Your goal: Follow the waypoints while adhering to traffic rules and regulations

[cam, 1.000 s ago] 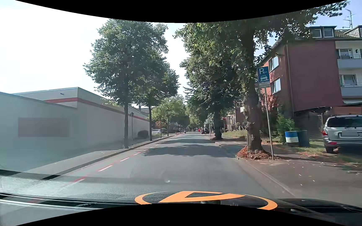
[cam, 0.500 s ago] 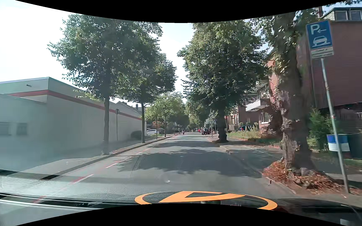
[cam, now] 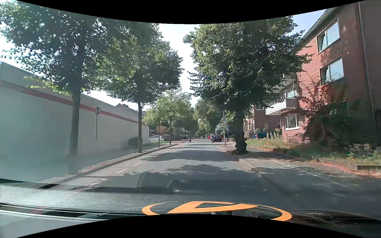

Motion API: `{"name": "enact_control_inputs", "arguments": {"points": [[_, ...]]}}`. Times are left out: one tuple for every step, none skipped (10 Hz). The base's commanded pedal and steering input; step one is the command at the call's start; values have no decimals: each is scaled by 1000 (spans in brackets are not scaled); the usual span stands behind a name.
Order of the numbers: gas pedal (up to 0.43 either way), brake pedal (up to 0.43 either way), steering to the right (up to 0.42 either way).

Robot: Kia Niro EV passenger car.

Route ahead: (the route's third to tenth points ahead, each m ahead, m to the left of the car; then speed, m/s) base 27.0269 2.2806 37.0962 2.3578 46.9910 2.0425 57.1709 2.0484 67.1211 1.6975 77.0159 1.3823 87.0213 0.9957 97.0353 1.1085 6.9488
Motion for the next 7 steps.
{"name": "enact_control_inputs", "arguments": {"points": [[98, 0, 3], [98, 0, 2], [98, 0, 3], [98, 0, 3], [98, 0, 2], [98, 0, 1], [98, 0, -1]]}}
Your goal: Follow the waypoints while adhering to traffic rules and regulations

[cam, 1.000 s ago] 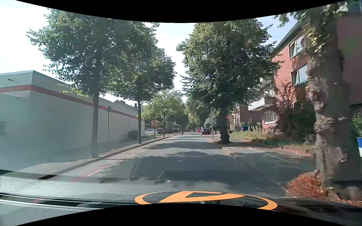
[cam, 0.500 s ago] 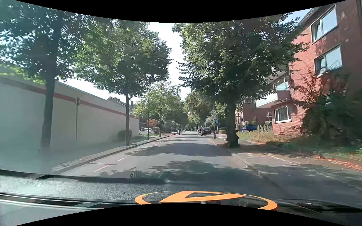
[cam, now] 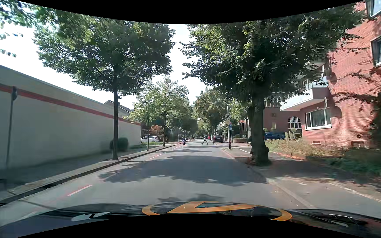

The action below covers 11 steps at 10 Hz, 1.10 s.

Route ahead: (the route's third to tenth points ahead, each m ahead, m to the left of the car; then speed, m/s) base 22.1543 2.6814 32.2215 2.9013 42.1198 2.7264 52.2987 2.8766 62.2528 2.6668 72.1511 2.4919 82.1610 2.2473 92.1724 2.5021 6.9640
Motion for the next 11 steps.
{"name": "enact_control_inputs", "arguments": {"points": [[98, 0, -2], [98, 0, -2], [98, 0, -2], [98, 0, -2], [98, 0, -3], [98, 0, -4], [98, 0, -4], [98, 0, -4], [98, 0, -4], [98, 0, -4], [98, 0, -4]]}}
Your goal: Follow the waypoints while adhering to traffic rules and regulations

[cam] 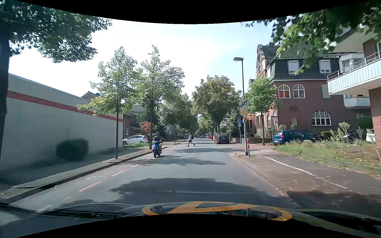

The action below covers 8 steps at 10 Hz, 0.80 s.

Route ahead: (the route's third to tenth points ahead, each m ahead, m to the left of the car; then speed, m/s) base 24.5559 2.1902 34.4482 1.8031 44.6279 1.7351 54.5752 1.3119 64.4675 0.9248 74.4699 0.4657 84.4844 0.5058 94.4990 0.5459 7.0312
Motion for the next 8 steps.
{"name": "enact_control_inputs", "arguments": {"points": [[98, 0, -4], [98, 0, -4], [98, 0, -4], [98, 0, -4], [98, 0, -3], [98, 0, -4], [98, 0, -4], [98, 0, -4]]}}
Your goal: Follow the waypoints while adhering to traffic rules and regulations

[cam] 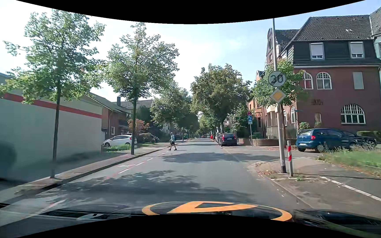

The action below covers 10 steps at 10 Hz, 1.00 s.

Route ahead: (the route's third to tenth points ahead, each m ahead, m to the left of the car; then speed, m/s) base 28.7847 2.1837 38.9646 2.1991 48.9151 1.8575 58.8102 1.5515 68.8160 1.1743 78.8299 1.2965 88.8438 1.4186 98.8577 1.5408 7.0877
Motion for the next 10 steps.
{"name": "enact_control_inputs", "arguments": {"points": [[98, 0, -4], [98, 0, -4], [98, 0, -4], [98, 0, -5], [98, 0, -5], [98, 0, -5], [98, 0, -5], [110, 0, -5], [110, 0, -5], [110, 0, -5]]}}
